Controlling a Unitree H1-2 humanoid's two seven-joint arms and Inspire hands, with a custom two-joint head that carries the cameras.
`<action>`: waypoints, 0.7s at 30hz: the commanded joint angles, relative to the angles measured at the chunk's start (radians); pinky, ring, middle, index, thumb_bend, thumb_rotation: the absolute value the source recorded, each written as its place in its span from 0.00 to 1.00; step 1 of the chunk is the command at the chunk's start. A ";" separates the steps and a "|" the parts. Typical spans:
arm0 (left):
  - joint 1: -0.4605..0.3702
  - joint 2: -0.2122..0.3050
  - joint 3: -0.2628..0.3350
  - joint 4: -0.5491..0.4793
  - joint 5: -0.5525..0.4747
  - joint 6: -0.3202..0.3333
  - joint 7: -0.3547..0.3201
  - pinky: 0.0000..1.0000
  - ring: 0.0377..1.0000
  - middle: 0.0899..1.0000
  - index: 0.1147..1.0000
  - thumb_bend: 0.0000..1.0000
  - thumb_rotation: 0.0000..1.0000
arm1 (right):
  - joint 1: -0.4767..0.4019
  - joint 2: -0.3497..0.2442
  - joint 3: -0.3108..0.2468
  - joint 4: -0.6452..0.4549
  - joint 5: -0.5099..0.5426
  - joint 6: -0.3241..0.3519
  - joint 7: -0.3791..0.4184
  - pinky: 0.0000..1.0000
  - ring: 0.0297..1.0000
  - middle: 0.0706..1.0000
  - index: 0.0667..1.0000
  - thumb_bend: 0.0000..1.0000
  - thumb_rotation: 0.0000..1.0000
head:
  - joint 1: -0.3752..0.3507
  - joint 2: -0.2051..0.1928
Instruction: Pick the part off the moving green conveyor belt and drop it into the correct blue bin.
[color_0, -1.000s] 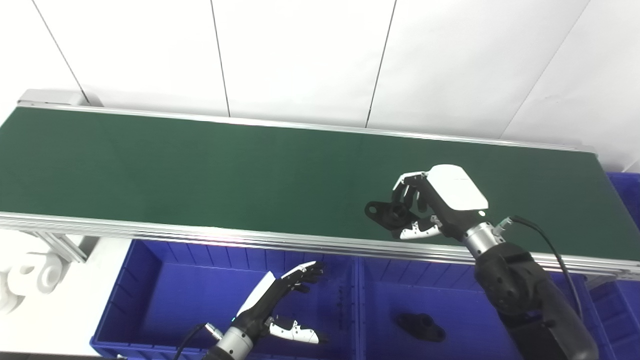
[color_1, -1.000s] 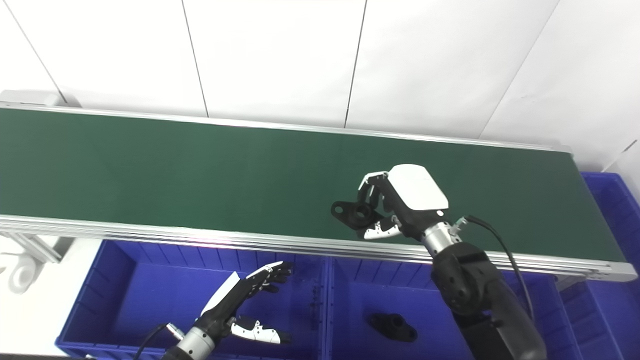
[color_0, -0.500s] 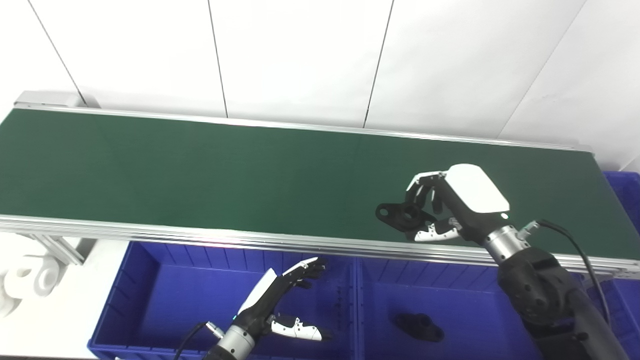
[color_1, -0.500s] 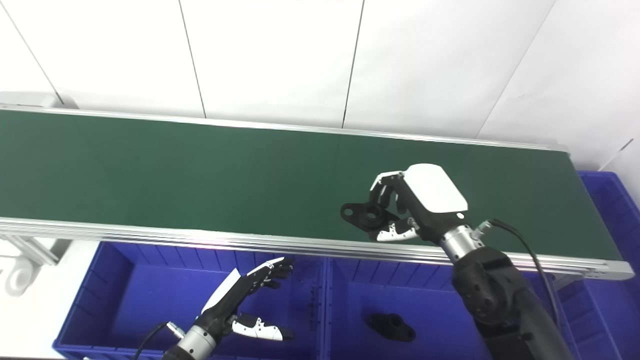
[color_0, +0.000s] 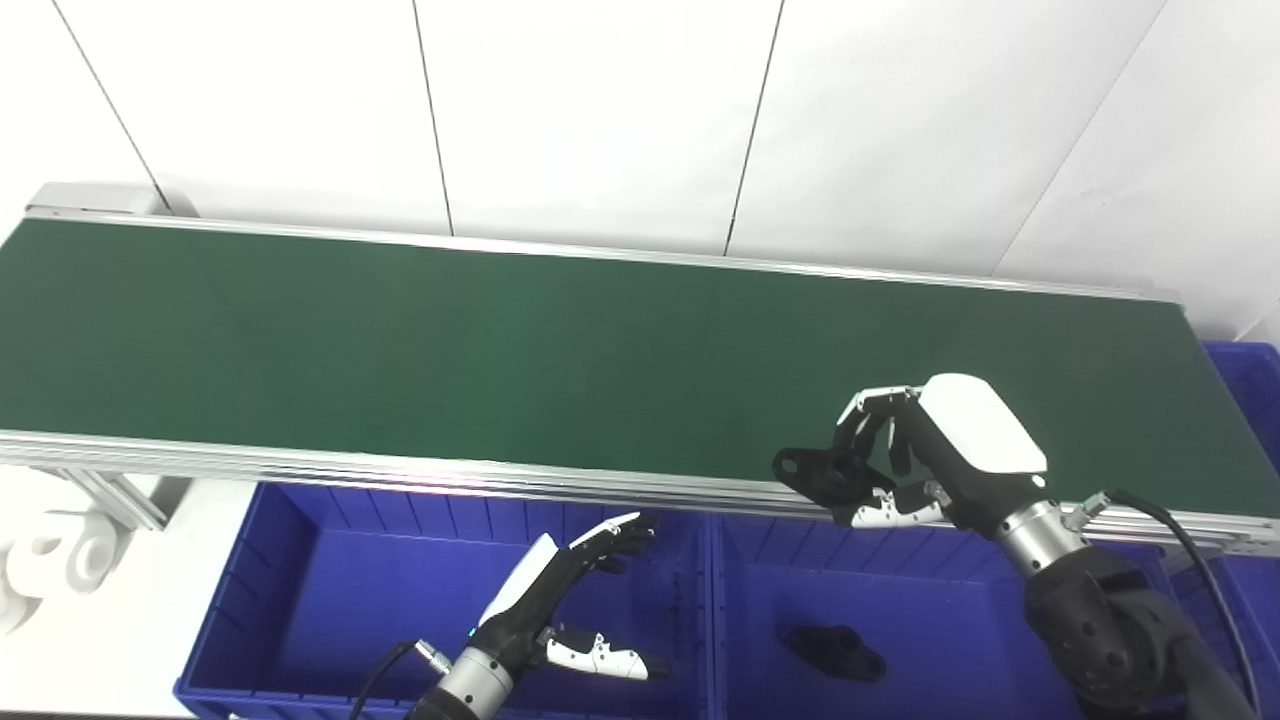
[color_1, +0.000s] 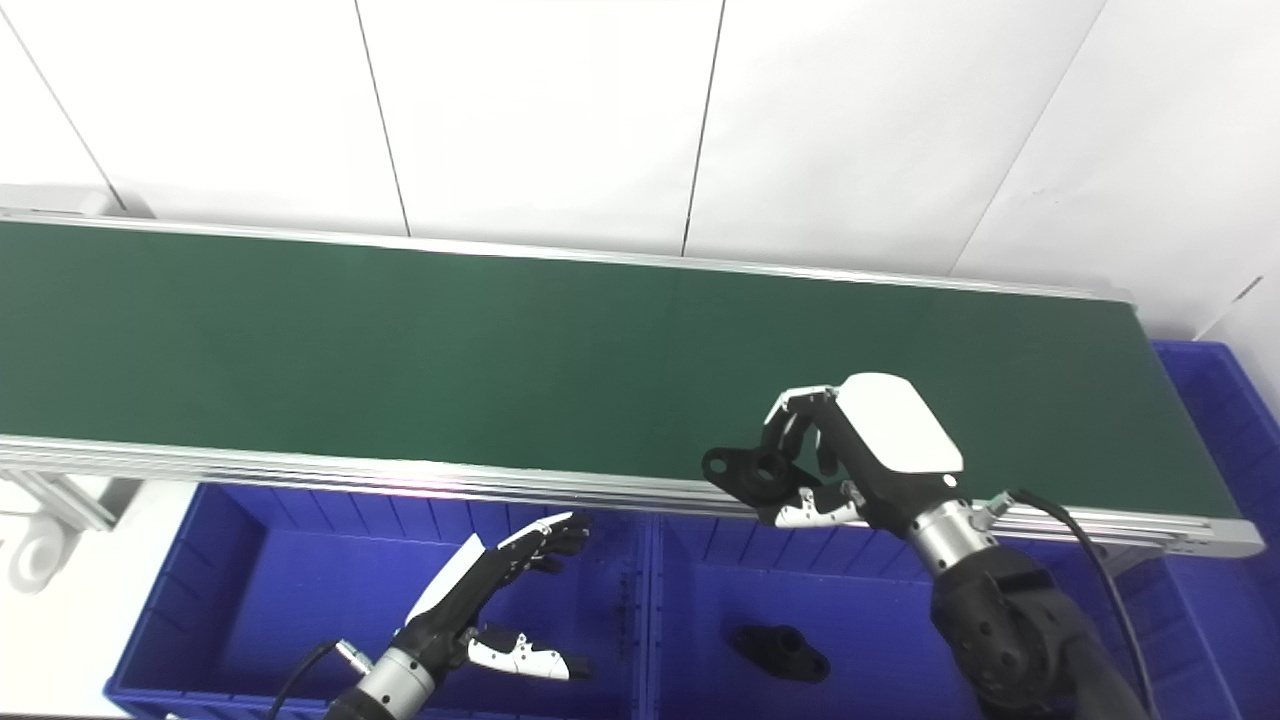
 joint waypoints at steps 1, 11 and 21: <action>-0.004 -0.007 0.005 -0.040 -0.017 -0.003 -0.002 0.77 0.83 0.84 0.85 0.65 0.26 | 0.006 -0.010 -0.022 -0.027 0.004 -0.029 -0.029 0.18 0.25 0.43 0.45 0.52 0.00 | 0.001 0.001; 0.001 0.001 0.009 -0.073 -0.022 0.014 -0.017 0.76 0.82 0.84 0.85 0.65 0.24 | 0.077 0.013 -0.030 -0.015 0.011 -0.057 -0.070 0.18 0.24 0.43 0.45 0.52 0.00 | -0.010 0.031; 0.003 0.010 0.009 -0.100 -0.019 0.039 -0.021 0.76 0.82 0.84 0.85 0.65 0.24 | 0.126 0.035 -0.017 0.020 0.002 -0.051 -0.100 0.21 0.27 0.43 0.45 0.52 0.00 | -0.019 0.045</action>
